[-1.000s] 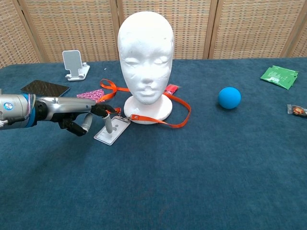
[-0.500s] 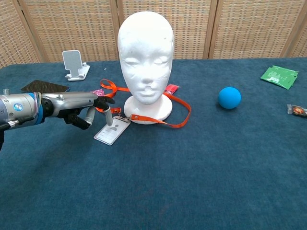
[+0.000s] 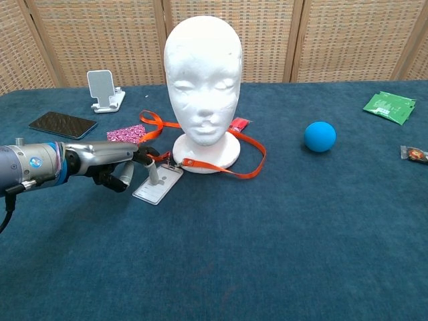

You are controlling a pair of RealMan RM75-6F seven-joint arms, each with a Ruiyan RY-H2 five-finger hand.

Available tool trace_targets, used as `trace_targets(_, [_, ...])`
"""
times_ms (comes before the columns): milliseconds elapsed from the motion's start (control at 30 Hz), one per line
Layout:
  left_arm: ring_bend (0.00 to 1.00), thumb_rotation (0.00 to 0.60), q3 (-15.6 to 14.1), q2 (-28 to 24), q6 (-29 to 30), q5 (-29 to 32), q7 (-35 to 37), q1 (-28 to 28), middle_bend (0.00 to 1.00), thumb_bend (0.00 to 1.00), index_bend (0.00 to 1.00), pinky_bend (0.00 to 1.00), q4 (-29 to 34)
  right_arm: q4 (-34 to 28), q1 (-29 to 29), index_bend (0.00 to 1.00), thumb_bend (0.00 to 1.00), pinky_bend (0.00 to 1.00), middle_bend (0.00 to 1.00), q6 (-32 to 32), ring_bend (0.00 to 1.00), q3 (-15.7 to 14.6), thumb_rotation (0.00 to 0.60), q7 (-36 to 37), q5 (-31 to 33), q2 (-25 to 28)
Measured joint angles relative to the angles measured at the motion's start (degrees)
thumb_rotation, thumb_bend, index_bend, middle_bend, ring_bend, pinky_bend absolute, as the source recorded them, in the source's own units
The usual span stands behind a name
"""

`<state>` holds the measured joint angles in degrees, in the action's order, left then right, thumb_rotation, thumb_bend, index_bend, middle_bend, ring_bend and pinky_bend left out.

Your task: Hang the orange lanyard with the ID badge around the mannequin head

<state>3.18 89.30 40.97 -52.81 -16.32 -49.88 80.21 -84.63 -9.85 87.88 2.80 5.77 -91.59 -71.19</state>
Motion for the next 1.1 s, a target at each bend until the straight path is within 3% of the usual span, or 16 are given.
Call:
trace_targets(700, [0.0,0.6,-1.8,-2.4,0.7,-5.4,-0.6,0.2,0.0,1.0,0.31,0.0,9.5,0.4,0.3,0.12,0.27,0.0,0.0,0.1,0.0,0.6,0.6,0.9,0.0,0.0])
trace_targets(1100, [0.0,0.6,-0.3,-3.9,2.2,-2.8,0.3,0.8,0.0,1.0,0.27,0.0,6.2,0.1,0.4,0.12,0.27,0.0,0.0,0.1,0.0,0.7,0.6,0.9,-0.3,0.0])
